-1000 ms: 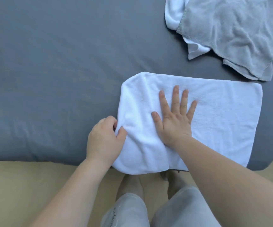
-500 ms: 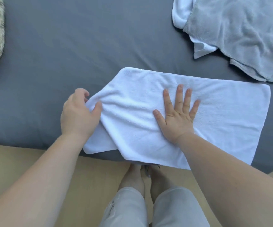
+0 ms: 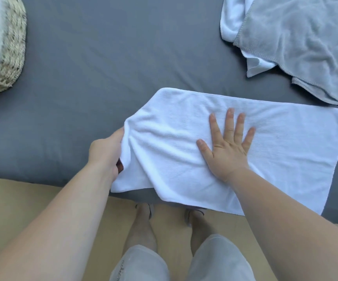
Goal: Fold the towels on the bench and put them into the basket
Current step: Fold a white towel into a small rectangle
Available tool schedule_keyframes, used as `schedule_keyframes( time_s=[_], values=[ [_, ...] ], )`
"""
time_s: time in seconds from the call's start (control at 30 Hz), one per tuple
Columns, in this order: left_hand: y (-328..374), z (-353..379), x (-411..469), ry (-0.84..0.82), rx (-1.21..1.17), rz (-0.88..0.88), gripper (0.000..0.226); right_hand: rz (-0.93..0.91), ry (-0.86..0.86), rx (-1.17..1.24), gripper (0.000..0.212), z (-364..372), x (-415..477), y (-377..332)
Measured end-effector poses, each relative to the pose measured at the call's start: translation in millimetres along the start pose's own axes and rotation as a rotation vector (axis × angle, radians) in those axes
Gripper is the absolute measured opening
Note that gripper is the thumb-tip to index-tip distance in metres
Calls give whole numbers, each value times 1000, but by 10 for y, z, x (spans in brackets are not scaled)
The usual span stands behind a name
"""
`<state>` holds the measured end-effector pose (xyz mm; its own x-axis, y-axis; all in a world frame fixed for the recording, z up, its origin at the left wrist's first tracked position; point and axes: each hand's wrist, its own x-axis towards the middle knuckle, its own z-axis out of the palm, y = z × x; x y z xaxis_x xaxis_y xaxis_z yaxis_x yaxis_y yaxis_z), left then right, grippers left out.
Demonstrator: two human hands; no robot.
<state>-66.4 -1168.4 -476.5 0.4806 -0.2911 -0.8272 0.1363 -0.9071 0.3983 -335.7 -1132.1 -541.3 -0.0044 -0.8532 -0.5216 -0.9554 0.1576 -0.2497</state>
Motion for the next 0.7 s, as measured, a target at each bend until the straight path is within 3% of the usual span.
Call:
schedule_keyframes(
  time_s=[0.07, 0.13, 0.23, 0.3, 0.37, 0.43, 0.57, 0.7],
  values=[
    [-49, 83, -9, -59, -24, -2, 33, 4, 29, -11, 73, 7, 2, -7],
    [-95, 166, -30, -61, 2, 125, 32, 4, 44, -10, 73, 6, -8, -15],
    [-218, 194, -100, -41, 328, 669, 1, 32, 72, 94, 69, -54, -41, -24],
    [-304, 135, -140, -95, 595, 1047, 27, 82, 206, 213, 58, -192, -70, -121],
    [-388, 84, -140, -166, 780, 1290, 40, 82, 416, 298, 56, -369, -97, -340],
    [-417, 47, -132, -185, 835, 1391, 39, -5, 465, 341, 52, -542, -121, -674],
    [-398, -77, -52, -268, 917, 1409, 49, -45, 117, 222, 59, -673, -89, -1320],
    [-433, -223, 40, -235, 1052, 1430, 44, 16, 20, 7, 40, -595, 0, -1554]
  ],
)
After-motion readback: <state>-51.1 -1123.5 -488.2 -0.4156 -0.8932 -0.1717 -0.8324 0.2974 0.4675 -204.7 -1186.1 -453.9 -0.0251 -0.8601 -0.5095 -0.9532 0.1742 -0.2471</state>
